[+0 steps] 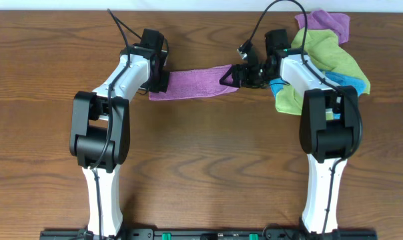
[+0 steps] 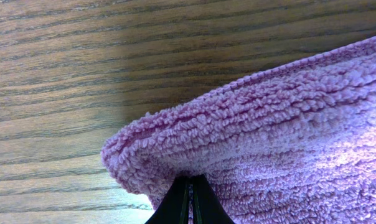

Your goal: Fold the cloth

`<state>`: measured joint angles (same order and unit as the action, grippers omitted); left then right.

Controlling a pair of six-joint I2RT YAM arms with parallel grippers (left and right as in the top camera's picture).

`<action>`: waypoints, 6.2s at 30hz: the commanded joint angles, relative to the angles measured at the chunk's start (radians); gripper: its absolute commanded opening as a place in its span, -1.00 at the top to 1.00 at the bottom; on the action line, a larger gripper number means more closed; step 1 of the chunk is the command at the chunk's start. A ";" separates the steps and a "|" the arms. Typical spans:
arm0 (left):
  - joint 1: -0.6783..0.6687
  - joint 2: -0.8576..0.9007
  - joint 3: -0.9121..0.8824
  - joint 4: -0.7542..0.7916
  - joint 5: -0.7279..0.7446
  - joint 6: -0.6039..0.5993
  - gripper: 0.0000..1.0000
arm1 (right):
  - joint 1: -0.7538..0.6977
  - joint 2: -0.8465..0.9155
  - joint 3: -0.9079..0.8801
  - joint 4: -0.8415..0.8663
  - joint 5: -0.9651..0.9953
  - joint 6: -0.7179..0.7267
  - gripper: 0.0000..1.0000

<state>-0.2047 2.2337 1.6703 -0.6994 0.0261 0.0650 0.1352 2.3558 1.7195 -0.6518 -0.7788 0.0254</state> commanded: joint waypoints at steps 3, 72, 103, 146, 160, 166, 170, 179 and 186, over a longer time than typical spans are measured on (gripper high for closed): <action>0.002 0.027 -0.002 -0.023 0.000 0.014 0.89 | 0.019 0.098 -0.042 0.000 0.145 0.070 0.57; 0.006 -0.034 0.012 0.059 0.067 -0.112 0.88 | 0.294 -0.172 0.133 -0.032 0.441 0.070 0.97; -0.007 -0.014 -0.018 0.074 0.071 -0.125 0.88 | 0.375 -0.217 0.142 0.089 0.432 0.063 0.97; 0.241 -0.841 0.029 -0.368 0.190 -0.124 0.88 | 0.611 -0.014 0.144 0.283 0.909 -0.243 0.98; 0.246 -0.841 0.029 -0.364 0.196 -0.121 0.85 | 0.610 -0.014 0.152 0.409 0.650 -0.122 -0.71; 0.258 -0.841 0.029 -0.336 0.202 -0.120 0.80 | 0.577 -0.027 0.154 0.420 0.632 -0.063 -0.98; 0.259 -0.841 0.029 -0.335 0.177 -0.109 0.79 | 0.532 -0.049 0.180 0.421 0.631 -0.021 -0.95; 0.304 -0.822 0.025 -0.315 0.151 -0.110 0.78 | 0.462 -0.039 0.223 0.423 0.632 0.072 0.97; 0.304 -0.776 0.025 -0.321 0.177 -0.113 0.78 | 0.476 0.037 0.223 0.405 0.587 0.098 0.98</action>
<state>0.0956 1.4475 1.6905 -1.0180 0.1959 -0.0547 0.6010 2.3520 1.9255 -0.2428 -0.1635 0.1009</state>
